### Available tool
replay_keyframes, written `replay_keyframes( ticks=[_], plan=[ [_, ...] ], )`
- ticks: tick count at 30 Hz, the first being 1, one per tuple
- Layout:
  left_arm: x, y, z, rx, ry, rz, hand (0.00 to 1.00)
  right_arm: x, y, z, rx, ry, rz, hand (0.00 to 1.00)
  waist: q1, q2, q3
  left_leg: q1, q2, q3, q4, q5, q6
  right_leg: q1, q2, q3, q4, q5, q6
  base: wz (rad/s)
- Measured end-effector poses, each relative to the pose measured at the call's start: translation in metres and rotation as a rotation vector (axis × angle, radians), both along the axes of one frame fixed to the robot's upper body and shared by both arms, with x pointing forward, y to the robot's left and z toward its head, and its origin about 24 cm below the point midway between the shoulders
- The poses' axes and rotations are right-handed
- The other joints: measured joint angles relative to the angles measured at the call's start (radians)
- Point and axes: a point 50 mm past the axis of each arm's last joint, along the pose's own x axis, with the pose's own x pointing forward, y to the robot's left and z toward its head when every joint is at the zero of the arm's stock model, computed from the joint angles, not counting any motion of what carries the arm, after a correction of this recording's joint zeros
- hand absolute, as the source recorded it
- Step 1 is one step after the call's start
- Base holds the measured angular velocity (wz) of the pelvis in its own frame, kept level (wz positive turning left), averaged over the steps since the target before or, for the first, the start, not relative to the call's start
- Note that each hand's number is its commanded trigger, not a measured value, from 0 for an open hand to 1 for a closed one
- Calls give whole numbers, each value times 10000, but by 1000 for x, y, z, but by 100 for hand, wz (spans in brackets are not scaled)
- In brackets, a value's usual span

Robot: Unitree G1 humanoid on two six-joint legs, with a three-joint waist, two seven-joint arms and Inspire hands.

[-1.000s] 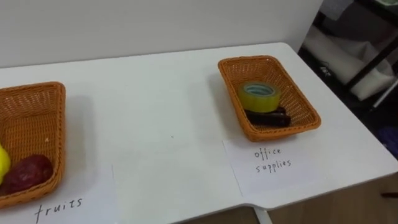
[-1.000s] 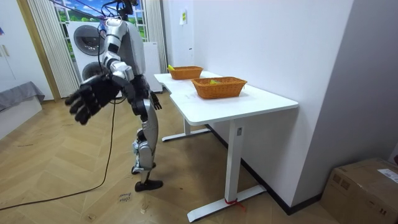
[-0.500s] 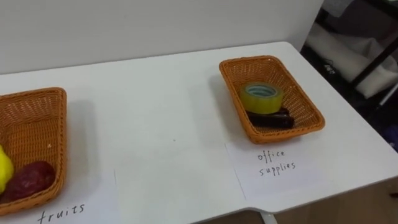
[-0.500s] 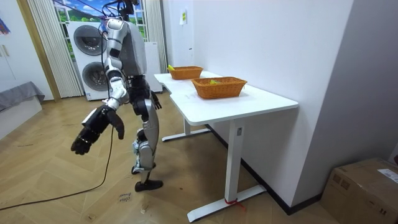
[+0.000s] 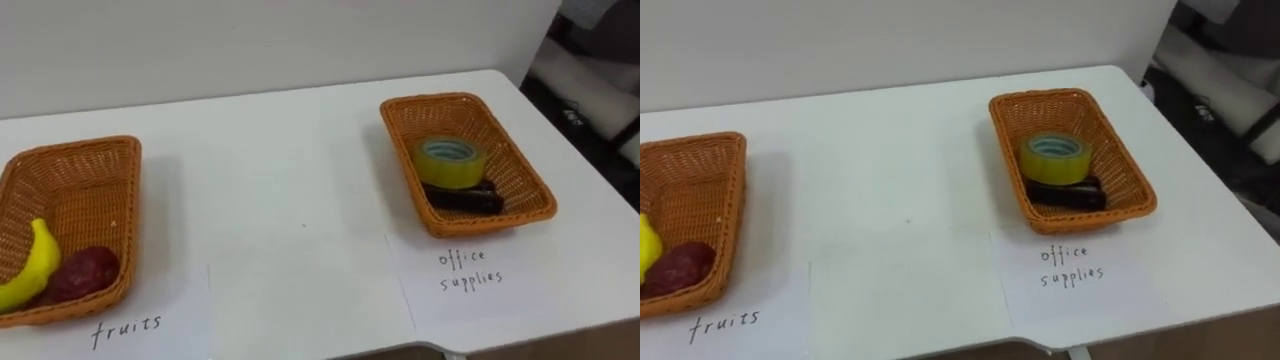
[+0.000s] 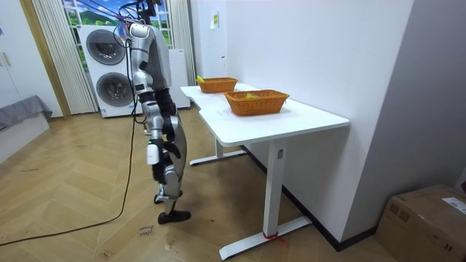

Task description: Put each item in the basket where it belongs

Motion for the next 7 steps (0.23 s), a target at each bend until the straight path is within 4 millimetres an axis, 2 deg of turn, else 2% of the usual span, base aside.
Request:
replay_keyframes(
  ticks=[2, 3, 5, 7],
  plan=[
    [-1, -5, -2, -203, 185, -262, 0, 13, 10, -3, 638, -216, 1886, 0, 207, 36, 17, 20, -1, -50, 1, -2, -4, 38, -7, -63, -9, -15, -11, 6],
    [-1, -6, -2, -229, 212, -304, 0, 16, 12, -4, 768, -279, 2297, 0, 258, 54, 26, 26, 0, -56, 6, -4, -6, 54, -10, -64, -14, -15, -11, 5],
    [0, -8, -4, -298, 303, -475, 0, 27, 19, -5, 1073, -379, 3927, 0, 478, 141, 78, 72, 21, -80, 14, -8, -12, 139, -20, -78, -33, -18, -17, 4],
    [-2, -11, -5, -369, 418, -537, 0, 35, 24, -6, 1298, -468, 4951, 0, 562, 204, 77, 88, 46, -89, -2, -19, -23, 181, -16, -84, -80, -19, -18, 0]
  ],
)
